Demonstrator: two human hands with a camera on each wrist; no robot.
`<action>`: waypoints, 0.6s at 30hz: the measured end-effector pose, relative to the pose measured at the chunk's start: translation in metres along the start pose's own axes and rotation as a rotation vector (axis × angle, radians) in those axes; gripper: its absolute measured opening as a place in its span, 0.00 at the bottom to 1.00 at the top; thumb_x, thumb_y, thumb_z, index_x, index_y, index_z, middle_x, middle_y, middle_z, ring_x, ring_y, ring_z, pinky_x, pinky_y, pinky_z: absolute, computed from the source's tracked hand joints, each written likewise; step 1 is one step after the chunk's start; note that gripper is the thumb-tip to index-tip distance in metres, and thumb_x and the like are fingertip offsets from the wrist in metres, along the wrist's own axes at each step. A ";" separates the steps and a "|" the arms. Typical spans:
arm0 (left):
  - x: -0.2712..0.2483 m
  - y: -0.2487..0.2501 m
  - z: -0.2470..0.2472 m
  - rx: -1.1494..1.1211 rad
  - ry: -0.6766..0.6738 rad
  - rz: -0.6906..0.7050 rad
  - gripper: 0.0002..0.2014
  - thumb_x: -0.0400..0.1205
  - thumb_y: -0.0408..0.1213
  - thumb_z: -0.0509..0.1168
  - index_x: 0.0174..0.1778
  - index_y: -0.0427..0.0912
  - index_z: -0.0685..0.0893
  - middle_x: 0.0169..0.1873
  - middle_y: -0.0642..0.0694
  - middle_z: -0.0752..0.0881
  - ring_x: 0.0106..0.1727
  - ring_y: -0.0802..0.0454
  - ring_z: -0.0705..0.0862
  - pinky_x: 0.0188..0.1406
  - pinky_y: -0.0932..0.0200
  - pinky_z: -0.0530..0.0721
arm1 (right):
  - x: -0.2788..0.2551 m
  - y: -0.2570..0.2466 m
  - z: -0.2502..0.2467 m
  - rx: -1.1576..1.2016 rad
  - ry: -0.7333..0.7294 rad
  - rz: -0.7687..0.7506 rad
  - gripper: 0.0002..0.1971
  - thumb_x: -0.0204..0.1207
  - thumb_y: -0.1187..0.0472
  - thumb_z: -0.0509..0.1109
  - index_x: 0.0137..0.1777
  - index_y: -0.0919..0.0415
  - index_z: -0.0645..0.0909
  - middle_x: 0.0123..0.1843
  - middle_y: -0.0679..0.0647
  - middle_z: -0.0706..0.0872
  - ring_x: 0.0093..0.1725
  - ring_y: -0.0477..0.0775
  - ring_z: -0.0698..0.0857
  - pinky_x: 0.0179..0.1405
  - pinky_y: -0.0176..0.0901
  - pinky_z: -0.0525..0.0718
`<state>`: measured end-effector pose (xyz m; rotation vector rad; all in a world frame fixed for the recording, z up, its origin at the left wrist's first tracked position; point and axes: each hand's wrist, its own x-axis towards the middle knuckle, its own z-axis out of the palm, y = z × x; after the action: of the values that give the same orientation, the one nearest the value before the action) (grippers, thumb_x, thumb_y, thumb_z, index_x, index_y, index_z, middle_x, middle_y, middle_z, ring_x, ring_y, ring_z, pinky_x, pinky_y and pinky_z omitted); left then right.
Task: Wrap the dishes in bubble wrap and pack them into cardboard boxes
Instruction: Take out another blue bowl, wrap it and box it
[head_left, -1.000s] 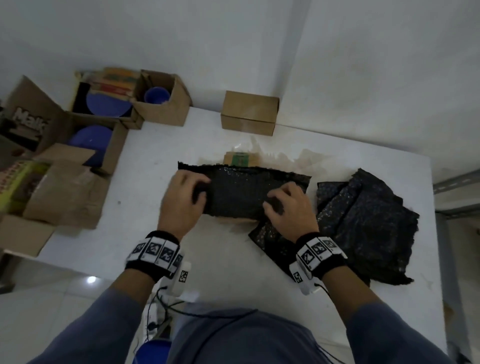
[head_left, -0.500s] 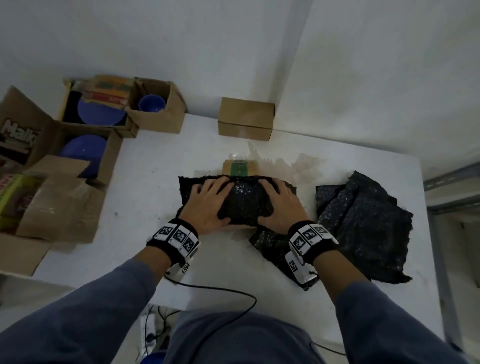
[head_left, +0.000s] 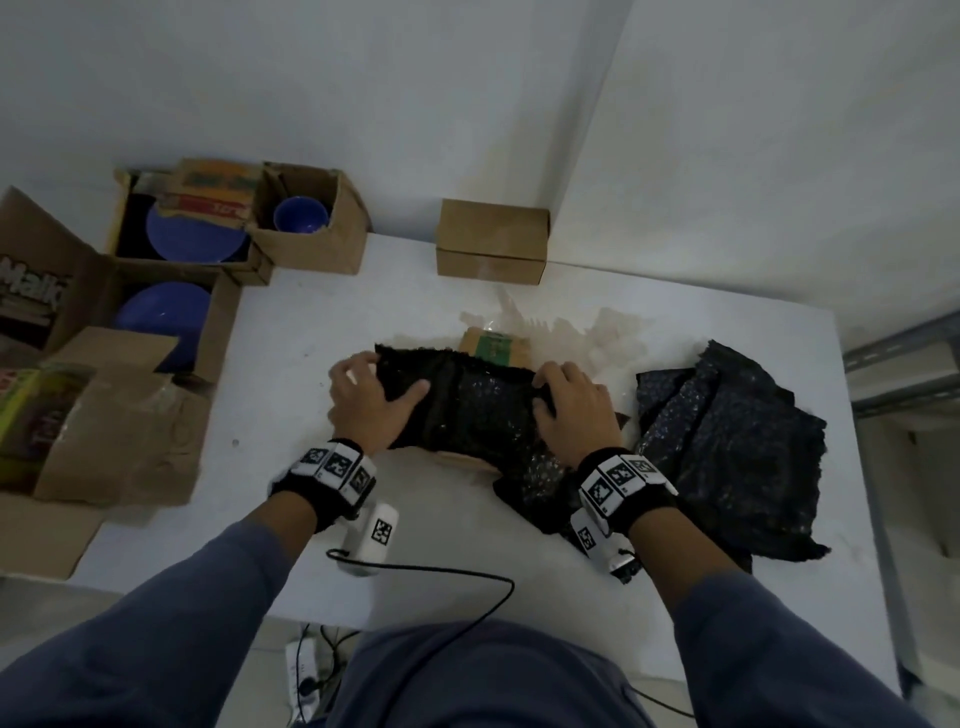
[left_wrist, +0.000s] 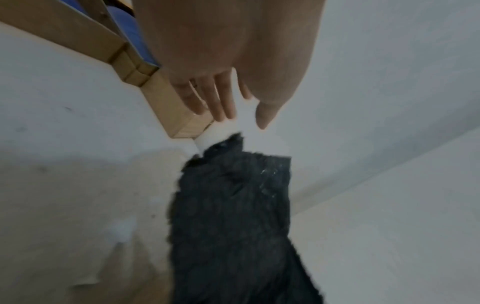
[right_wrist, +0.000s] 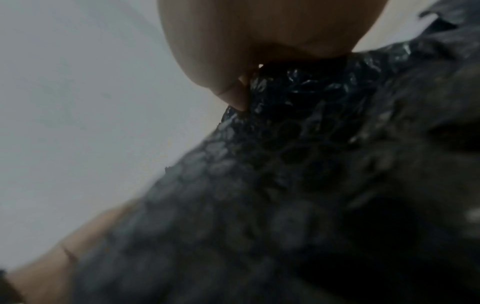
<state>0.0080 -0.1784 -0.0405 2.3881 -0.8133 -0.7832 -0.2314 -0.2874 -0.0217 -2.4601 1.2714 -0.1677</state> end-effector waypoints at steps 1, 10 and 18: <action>0.006 -0.003 -0.001 -0.120 -0.099 -0.151 0.39 0.73 0.55 0.76 0.72 0.46 0.62 0.72 0.38 0.67 0.68 0.39 0.75 0.68 0.43 0.78 | 0.000 0.000 0.000 0.065 0.019 -0.003 0.13 0.77 0.62 0.66 0.61 0.54 0.73 0.52 0.53 0.80 0.48 0.60 0.83 0.48 0.53 0.79; 0.042 0.052 -0.058 -0.593 0.200 0.085 0.22 0.76 0.42 0.75 0.64 0.50 0.76 0.52 0.50 0.85 0.51 0.57 0.84 0.54 0.63 0.82 | -0.003 0.001 -0.006 0.702 0.182 0.490 0.11 0.79 0.65 0.63 0.35 0.59 0.79 0.30 0.50 0.78 0.33 0.51 0.74 0.35 0.42 0.69; 0.013 0.064 -0.025 -0.414 -0.310 -0.044 0.42 0.74 0.47 0.77 0.77 0.51 0.57 0.66 0.42 0.75 0.63 0.48 0.79 0.62 0.52 0.79 | -0.021 -0.014 0.007 0.990 0.057 0.793 0.06 0.70 0.64 0.67 0.34 0.65 0.79 0.31 0.58 0.76 0.33 0.54 0.76 0.33 0.41 0.74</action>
<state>0.0084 -0.2251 0.0110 1.9489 -0.6385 -1.2297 -0.2313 -0.2618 -0.0218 -1.0579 1.5626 -0.4993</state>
